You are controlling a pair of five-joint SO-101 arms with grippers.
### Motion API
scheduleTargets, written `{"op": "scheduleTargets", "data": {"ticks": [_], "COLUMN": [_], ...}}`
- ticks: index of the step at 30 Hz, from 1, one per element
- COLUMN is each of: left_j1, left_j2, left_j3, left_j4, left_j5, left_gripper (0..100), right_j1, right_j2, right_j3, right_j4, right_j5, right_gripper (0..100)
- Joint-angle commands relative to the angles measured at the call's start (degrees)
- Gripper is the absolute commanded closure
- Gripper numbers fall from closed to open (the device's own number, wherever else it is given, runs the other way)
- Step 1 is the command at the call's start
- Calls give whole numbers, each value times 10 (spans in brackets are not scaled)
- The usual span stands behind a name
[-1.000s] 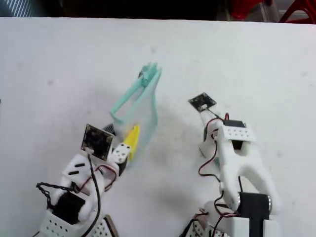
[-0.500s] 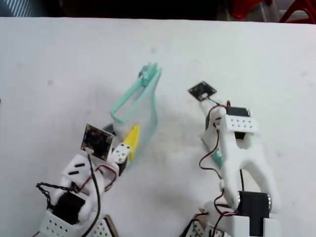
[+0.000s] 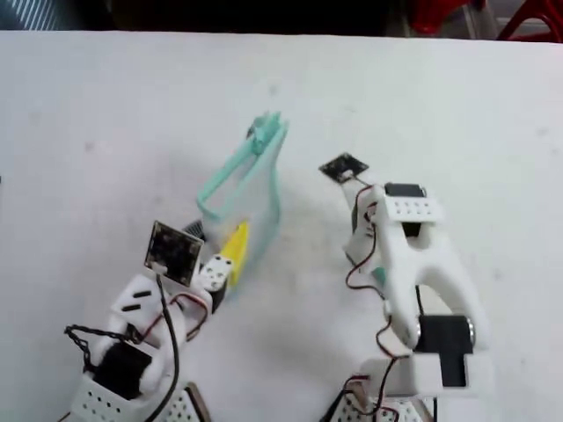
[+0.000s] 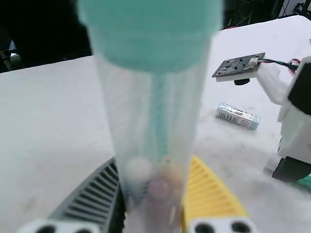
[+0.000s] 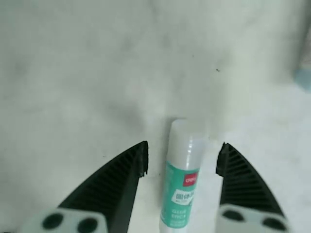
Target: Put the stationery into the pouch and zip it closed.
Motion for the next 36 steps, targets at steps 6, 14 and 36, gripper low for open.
{"op": "scheduleTargets", "data": {"ticks": [6, 14, 36], "left_j1": [-7, -7, -3], "left_j2": [-4, -4, -4], "left_j3": [-41, -41, -38], "left_j4": [7, 6, 6], "left_j5": [4, 4, 4], "left_gripper": [830, 830, 827], "right_j1": [-7, -7, -342], "right_j2": [107, 55, -342], "right_j3": [-94, -105, -485], "right_j4": [4, 28, -33], "right_j5": [-9, -10, -252], "right_gripper": [987, 981, 982]}}
